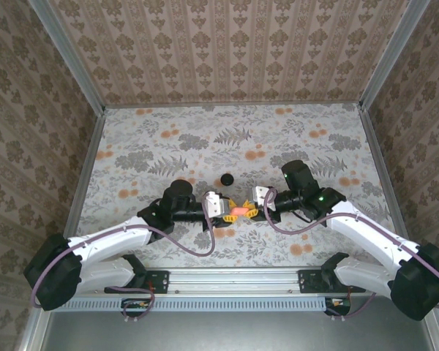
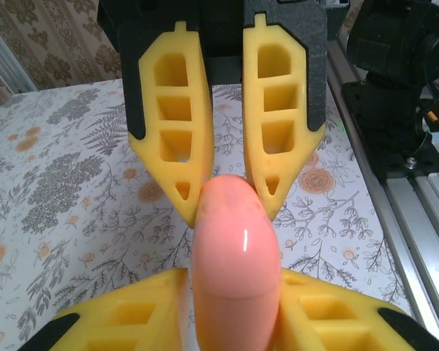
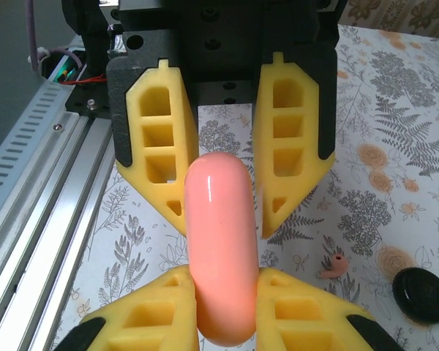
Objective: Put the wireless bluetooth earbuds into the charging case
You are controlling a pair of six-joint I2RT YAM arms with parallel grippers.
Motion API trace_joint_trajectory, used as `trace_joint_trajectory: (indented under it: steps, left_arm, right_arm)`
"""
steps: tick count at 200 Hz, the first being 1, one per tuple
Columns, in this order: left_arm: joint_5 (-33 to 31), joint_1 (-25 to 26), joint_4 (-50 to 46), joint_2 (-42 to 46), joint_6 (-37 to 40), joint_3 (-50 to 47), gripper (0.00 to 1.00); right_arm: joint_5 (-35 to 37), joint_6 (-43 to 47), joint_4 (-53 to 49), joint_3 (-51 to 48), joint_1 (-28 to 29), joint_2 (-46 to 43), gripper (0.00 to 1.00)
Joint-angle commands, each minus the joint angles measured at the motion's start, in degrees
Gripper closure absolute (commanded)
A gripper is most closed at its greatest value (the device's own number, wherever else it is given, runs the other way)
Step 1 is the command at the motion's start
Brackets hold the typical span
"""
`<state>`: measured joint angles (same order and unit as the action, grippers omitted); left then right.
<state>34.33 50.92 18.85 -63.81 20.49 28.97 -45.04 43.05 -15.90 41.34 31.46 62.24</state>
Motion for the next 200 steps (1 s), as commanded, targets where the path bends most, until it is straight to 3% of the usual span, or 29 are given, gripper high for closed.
trace_joint_trajectory:
  steps: [1,16,37,68,115,200]
  left_arm:
    - [1.09,-0.09,0.22,-0.33,0.16,1.75,0.73]
    - [1.09,-0.07,0.22,-0.35,0.25,1.87,0.77]
    - [1.10,-0.05,-0.04,-0.26,0.43,1.83,0.78]
    - [1.20,-0.07,-0.47,-0.09,0.51,1.97,0.78]
    - [0.96,-0.14,-0.54,0.05,0.71,1.88,0.79]
    - [0.94,-0.73,0.75,-0.37,0.03,0.59,0.80]
  right_arm:
    - [-0.06,-0.80,1.49,1.90,0.35,0.43,0.81]
    - [0.19,-0.85,1.59,1.79,0.33,0.35,0.79]
    - [2.22,-2.40,3.01,1.30,0.35,0.11,0.67]
    - [5.14,-4.32,5.19,0.54,0.28,-0.78,0.60]
    - [10.35,-5.77,5.51,0.85,-0.71,-2.31,0.58]
    - [11.44,-8.93,8.14,0.33,-2.90,-3.85,0.57]
